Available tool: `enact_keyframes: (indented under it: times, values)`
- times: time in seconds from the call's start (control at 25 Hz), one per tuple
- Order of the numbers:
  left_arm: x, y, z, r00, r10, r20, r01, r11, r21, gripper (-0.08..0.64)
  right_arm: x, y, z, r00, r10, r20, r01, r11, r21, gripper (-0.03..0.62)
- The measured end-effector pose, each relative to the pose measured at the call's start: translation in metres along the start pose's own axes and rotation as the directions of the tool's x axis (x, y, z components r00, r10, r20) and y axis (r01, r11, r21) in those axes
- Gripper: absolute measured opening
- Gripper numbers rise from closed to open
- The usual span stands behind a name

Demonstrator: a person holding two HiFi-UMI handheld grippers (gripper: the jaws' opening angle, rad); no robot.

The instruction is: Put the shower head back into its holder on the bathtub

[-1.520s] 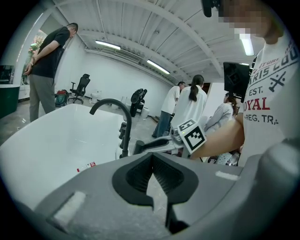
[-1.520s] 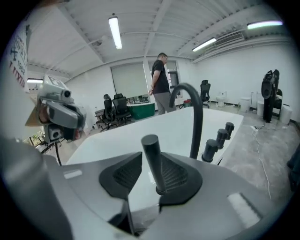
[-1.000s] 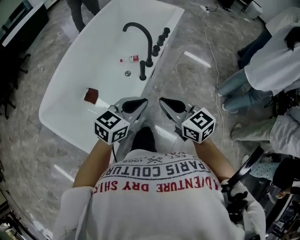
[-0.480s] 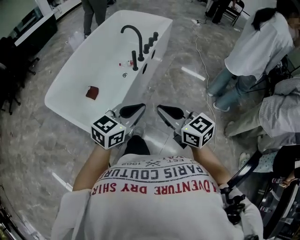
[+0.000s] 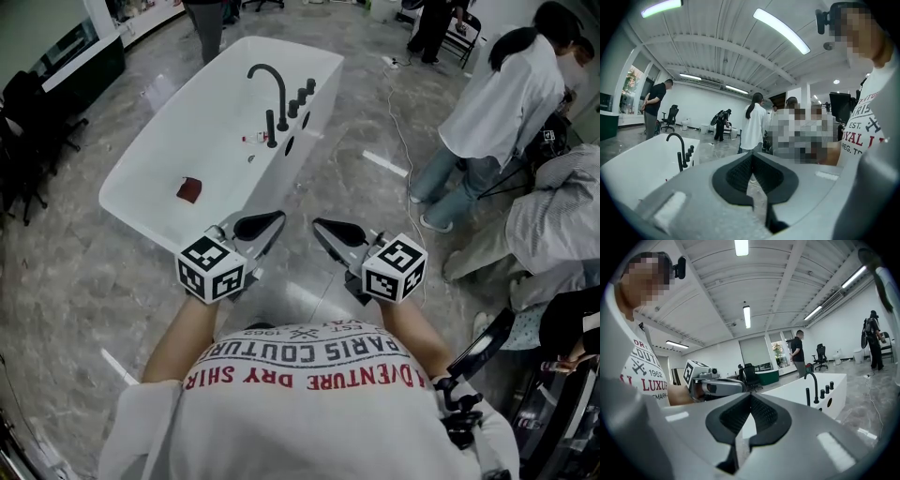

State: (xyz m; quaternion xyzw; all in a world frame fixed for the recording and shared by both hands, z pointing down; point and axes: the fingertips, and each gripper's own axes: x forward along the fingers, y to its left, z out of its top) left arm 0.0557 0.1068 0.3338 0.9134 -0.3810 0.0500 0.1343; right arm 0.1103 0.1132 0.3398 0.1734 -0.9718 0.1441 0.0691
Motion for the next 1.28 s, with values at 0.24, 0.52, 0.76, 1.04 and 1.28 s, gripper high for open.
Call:
enact_keyframes:
  times: [0.24, 0.52, 0.76, 1.04, 1.28]
  values:
    - [-0.017, -0.017, -0.016, 1.000, -0.007, -0.016, 0.006, 1.000, -0.022, 0.003, -0.009, 0.025, -0.016, 1.000, -0.006, 0.010, 0.006, 1.000, 0.011, 0.004]
    - [-0.056, -0.047, -0.017, 0.999, -0.036, -0.006, 0.036, 0.999, 0.007, 0.003, -0.020, 0.075, -0.023, 0.999, -0.039, 0.015, 0.039, 0.999, 0.008, 0.005]
    - [-0.098, -0.076, -0.020, 0.998, -0.062, -0.001, 0.062, 0.998, 0.032, 0.003, -0.028, 0.123, -0.027, 0.997, -0.071, 0.037, 0.071, 0.997, 0.001, 0.003]
    - [-0.130, -0.094, -0.024, 0.997, -0.072, 0.005, 0.072, 0.996, 0.049, 0.003, -0.026, 0.161, -0.032, 0.996, -0.075, 0.052, 0.076, 0.997, -0.006, 0.003]
    - [-0.151, -0.100, -0.035, 0.997, -0.074, 0.003, 0.073, 0.996, 0.044, 0.003, -0.020, 0.182, -0.041, 0.996, -0.074, 0.051, 0.075, 0.997, -0.006, 0.003]
